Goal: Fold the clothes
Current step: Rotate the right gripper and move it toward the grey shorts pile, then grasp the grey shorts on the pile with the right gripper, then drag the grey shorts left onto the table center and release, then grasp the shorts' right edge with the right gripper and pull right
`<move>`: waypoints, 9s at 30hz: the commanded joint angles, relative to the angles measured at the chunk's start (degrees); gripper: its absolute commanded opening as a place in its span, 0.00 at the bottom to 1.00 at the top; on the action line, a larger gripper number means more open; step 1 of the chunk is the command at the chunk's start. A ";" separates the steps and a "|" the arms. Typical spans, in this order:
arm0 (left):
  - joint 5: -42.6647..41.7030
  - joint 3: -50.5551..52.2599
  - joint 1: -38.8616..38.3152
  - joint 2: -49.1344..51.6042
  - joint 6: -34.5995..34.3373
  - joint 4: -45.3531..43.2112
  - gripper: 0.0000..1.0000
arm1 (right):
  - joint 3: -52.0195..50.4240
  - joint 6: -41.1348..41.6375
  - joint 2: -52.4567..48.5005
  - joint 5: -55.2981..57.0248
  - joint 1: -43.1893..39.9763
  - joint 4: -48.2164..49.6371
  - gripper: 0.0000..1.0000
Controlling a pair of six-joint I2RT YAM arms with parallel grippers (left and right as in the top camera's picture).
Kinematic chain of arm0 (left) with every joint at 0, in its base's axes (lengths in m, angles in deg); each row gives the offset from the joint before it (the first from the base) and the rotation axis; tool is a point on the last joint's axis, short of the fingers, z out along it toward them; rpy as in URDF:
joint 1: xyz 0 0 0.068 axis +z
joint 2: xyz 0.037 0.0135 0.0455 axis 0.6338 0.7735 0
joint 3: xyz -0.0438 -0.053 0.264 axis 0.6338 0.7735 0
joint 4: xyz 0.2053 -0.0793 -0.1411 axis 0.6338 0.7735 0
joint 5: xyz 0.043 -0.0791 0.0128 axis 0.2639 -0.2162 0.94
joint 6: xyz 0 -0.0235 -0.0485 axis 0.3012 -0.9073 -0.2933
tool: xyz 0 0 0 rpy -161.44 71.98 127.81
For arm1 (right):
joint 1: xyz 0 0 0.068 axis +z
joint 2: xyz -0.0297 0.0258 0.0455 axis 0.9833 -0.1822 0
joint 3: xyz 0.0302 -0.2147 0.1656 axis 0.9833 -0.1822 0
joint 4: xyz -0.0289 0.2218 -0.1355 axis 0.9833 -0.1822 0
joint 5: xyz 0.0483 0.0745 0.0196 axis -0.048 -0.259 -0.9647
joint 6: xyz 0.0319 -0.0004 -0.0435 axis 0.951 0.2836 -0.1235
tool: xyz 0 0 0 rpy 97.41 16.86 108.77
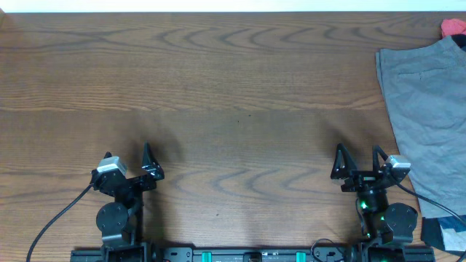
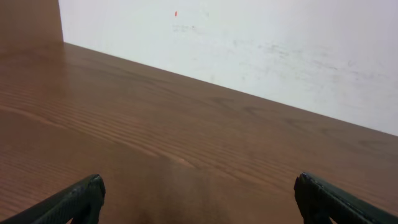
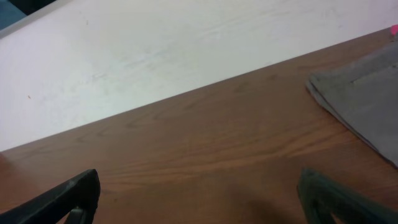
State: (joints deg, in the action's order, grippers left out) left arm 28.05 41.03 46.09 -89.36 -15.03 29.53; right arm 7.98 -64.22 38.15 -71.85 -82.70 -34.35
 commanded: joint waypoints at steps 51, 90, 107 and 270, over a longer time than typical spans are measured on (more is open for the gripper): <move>0.52 0.90 0.28 -0.35 0.76 2.25 0.98 | -0.26 26.53 0.17 -18.18 0.50 0.92 0.99; 0.50 0.90 0.28 -0.35 0.76 2.25 0.98 | 0.92 29.20 0.13 -24.15 0.50 14.12 0.99; 0.52 0.90 0.28 -0.35 0.76 2.25 0.98 | 41.59 -5.31 -40.92 -2.40 0.48 -4.83 0.99; 0.50 0.90 0.28 -0.35 0.76 2.25 0.98 | 54.25 2.25 -96.19 7.76 -12.50 -41.59 0.97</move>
State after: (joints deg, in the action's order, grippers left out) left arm 28.05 40.94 46.09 -89.36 -15.03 29.72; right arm 64.72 -61.81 -57.91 -63.46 -94.66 -77.75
